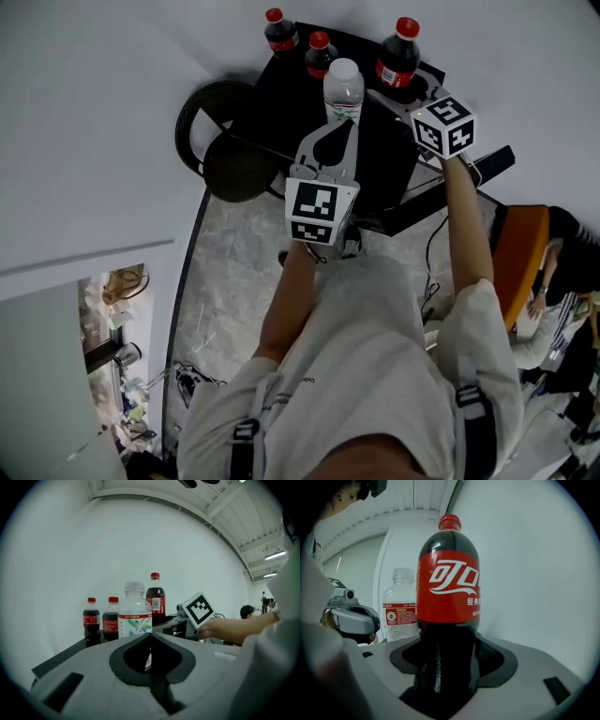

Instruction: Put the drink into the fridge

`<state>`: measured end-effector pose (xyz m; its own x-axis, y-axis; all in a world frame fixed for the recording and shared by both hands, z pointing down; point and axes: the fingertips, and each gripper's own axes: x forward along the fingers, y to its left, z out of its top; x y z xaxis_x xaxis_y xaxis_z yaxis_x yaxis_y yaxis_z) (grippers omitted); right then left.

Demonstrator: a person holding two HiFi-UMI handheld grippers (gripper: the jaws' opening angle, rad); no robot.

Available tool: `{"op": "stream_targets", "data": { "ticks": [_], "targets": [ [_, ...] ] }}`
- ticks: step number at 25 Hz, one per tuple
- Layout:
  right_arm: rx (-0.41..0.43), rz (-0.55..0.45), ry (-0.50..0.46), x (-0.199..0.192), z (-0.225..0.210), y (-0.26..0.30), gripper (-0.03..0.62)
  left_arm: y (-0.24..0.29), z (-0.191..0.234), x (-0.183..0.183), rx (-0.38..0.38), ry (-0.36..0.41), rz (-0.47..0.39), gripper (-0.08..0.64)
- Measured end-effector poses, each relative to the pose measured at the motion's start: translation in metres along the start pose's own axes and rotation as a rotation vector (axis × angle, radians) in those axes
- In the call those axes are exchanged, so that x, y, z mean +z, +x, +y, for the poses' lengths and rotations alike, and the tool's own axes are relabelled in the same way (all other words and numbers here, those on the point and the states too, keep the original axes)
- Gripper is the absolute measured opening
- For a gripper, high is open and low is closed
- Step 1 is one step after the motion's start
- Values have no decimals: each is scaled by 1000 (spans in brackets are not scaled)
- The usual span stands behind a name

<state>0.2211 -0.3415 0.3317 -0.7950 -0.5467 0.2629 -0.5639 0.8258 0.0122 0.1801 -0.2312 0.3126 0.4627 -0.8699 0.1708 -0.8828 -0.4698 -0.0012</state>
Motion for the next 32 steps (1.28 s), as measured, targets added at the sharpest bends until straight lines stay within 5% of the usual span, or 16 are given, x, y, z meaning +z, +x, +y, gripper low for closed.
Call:
{"op": "stream_targets", "data": {
  "ticks": [11,18,22,32],
  "targets": [
    [-143,-19,29,0,2,-8,262,-20,21,-14,16,-40,1,9],
    [-308,-17,79,1,12,-42,262,-31,29,-14,-104,-30,-11,9],
    [-475,-37,112,19,23,-74,262,-43,28,-16,-225,-3,-13,9],
    [-750,-148,102,47,120,-117,262,-96,49,-35,-413,-10,-16,9]
  ]
}}
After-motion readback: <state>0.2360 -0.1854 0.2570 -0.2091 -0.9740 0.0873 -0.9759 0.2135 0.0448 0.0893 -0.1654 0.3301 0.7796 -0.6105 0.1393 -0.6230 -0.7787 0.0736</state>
